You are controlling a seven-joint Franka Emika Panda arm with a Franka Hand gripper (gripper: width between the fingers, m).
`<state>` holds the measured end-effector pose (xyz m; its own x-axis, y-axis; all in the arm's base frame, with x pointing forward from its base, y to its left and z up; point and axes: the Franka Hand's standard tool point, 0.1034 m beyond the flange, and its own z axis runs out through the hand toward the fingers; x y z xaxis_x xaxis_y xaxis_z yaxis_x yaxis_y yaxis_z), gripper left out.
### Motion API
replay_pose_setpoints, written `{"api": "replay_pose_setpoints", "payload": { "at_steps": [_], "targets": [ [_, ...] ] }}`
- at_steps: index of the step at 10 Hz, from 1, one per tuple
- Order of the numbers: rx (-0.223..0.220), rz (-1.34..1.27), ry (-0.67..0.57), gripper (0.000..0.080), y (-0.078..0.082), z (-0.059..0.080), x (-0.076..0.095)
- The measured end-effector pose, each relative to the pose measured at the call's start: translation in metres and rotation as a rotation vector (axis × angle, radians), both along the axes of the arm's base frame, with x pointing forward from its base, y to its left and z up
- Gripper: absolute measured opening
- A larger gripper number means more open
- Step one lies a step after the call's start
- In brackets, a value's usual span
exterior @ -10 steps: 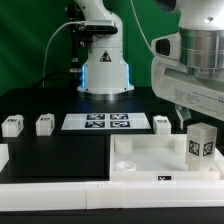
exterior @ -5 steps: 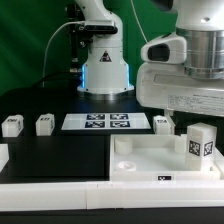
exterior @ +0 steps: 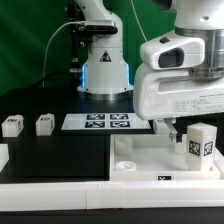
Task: Assemble one leg
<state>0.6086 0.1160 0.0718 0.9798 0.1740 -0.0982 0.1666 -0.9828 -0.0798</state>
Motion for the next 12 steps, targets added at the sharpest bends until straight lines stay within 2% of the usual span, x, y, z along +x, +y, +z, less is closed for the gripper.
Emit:
{"api": "replay_pose_setpoints", "payload": {
  "at_steps": [4, 5, 7, 8, 12],
  "targets": [
    [0.024, 0.333, -0.025, 0.0649, -0.0013, -0.0003, 0.0007],
    [0.023, 0.331, -0.024, 0.0649, -0.0014, -0.0004, 0.0007],
    [0.023, 0.329, -0.024, 0.0386, -0.0016, -0.0005, 0.0007],
    [0.023, 0.329, -0.024, 0.0291, -0.0018, -0.0004, 0.0008],
    [0.019, 0.287, -0.022, 0.0292, -0.0017, -0.0005, 0.0007]
  ]
}}
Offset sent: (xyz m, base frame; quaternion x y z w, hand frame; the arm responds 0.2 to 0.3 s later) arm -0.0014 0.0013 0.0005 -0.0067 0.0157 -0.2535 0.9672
